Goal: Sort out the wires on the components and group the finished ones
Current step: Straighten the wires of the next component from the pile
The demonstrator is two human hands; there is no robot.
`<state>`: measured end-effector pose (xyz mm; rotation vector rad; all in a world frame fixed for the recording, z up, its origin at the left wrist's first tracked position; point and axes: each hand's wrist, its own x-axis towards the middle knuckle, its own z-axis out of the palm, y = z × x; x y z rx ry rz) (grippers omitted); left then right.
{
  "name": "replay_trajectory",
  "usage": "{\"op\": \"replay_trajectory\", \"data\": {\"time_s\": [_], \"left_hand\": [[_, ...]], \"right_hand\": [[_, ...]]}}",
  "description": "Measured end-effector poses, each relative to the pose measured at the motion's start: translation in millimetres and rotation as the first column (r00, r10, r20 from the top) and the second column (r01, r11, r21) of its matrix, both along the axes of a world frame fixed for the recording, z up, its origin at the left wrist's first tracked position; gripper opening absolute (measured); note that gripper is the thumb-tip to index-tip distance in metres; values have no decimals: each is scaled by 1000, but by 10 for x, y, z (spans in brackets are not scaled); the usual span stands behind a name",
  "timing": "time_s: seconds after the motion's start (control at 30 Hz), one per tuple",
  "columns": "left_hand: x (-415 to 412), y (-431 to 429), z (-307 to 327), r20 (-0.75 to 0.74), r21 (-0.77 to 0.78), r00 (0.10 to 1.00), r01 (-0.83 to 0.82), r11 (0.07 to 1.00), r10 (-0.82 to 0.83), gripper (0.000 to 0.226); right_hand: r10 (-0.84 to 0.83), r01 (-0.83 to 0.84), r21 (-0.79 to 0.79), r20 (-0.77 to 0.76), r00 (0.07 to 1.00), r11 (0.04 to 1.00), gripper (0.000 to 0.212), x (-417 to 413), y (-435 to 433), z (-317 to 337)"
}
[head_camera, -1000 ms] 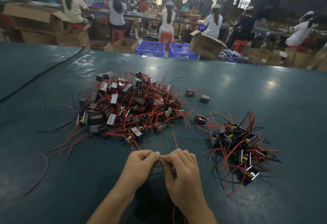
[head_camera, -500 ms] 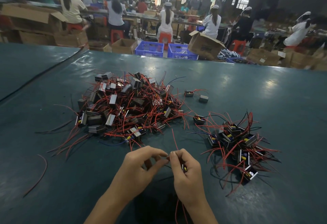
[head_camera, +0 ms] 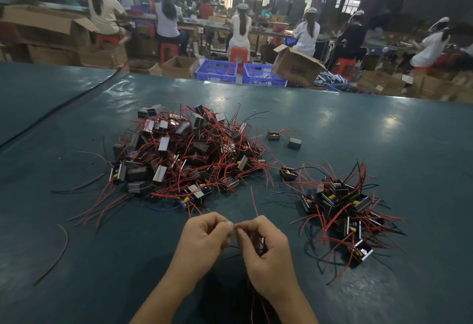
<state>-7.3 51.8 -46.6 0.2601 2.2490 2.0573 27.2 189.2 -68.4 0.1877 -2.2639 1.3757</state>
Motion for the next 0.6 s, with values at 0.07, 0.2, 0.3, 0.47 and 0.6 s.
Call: {"op": "replay_trajectory", "data": {"time_s": [0.07,0.2,0.3,0.47,0.6], "left_hand": [[-7,8,14,304,148,953,-59,987,11,43],[-30,-9,49,570,387,807,-96,917,-156,29],[-13,-27,58,398,305,904,28,952,-154,26],[26,-89,57,-84,-35,989,122,992,-124,18],[14,-136,20,-451,-224,874,86,971,-182,8]], "right_hand": [[-68,85,218,-84,994,972,6,-1,-9,-35],[-114,185,382,-200,973,906,12,-14,-46,-42],[-140,167,238,-126,982,957,6,-4,-36,-5],[-64,64,-40,-11,998,997,12,11,-16,59],[21,-16,-129,40,999,992,12,13,5,54]]}}
